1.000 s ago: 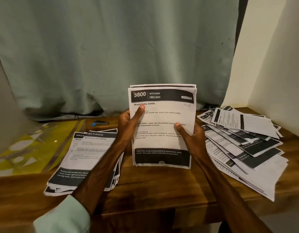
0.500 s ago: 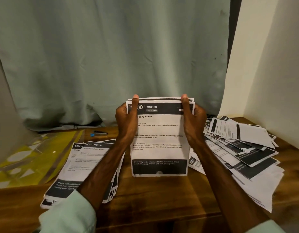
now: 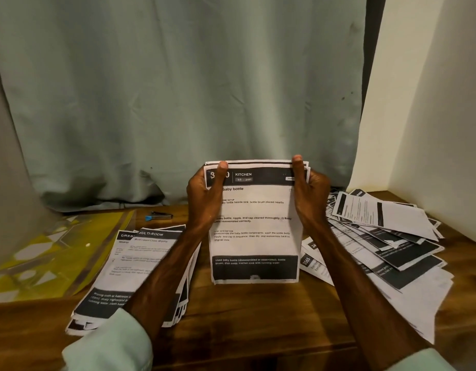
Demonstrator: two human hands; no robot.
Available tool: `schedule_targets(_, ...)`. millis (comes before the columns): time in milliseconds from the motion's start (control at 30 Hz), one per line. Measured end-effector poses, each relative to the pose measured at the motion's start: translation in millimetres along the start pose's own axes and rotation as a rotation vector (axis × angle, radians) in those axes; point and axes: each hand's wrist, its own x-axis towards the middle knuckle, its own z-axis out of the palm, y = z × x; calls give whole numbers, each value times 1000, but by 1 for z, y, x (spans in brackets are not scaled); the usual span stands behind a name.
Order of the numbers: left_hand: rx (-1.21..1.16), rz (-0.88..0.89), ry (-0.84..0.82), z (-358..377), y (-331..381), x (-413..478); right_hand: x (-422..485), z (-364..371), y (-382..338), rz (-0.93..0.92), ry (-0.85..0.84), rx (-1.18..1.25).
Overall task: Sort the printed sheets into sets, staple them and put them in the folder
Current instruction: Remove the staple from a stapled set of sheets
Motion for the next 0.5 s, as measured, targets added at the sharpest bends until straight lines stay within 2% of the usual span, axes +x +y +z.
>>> schedule_targets(167,35,-21,-23,-4,-1,1,-5,-9,5,22,-178,45)
schedule_targets(333,50,1,-3,-2,-3,1,-5,-12,13,-4,-187,47)
schedule_targets(500,3,-72,-94,-7,-8,-2,-5,-12,8,11,-195,30)
